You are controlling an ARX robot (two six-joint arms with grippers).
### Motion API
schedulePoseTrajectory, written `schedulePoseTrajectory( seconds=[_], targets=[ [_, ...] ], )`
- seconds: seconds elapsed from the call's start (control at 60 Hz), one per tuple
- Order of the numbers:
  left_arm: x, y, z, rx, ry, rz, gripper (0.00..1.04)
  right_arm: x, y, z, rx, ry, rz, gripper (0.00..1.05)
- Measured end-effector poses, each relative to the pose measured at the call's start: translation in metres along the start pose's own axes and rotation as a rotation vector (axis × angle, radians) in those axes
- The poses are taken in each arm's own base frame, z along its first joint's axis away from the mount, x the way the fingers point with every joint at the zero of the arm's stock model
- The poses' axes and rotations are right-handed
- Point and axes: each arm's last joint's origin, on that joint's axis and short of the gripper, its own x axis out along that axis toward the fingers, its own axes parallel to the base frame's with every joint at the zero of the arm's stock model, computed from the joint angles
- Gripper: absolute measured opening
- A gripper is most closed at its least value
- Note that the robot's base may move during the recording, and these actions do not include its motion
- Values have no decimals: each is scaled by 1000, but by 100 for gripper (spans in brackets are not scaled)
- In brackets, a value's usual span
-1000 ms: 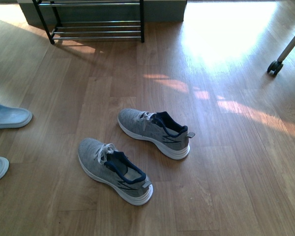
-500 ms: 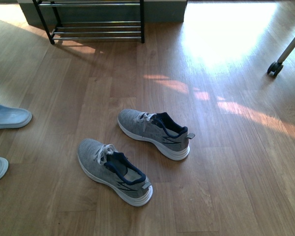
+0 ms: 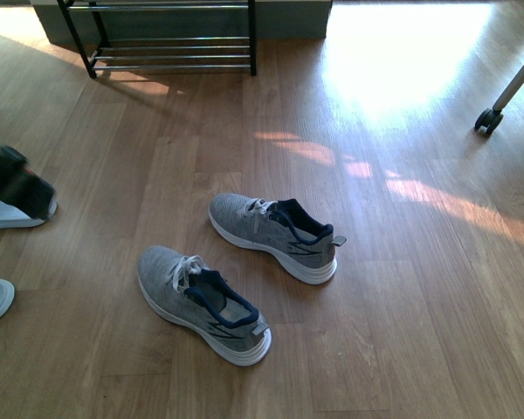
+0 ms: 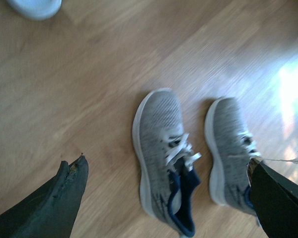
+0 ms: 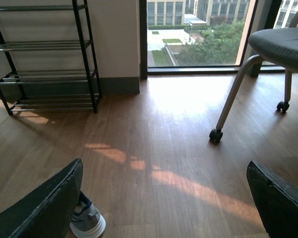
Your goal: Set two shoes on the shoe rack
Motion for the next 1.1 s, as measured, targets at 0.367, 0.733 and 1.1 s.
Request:
schedulePoseTrajectory(
  seconds=[0.367,0.733,1.1],
  targets=[
    [118,0,-40,22,332,157,95,0,0,0,0,0,0,96],
    [169,-14,-70,98,488,165,95,0,0,0,0,0,0,96],
    [195,-19,-93,164,558,135,95,0,0,0,0,0,0,96]
  ],
)
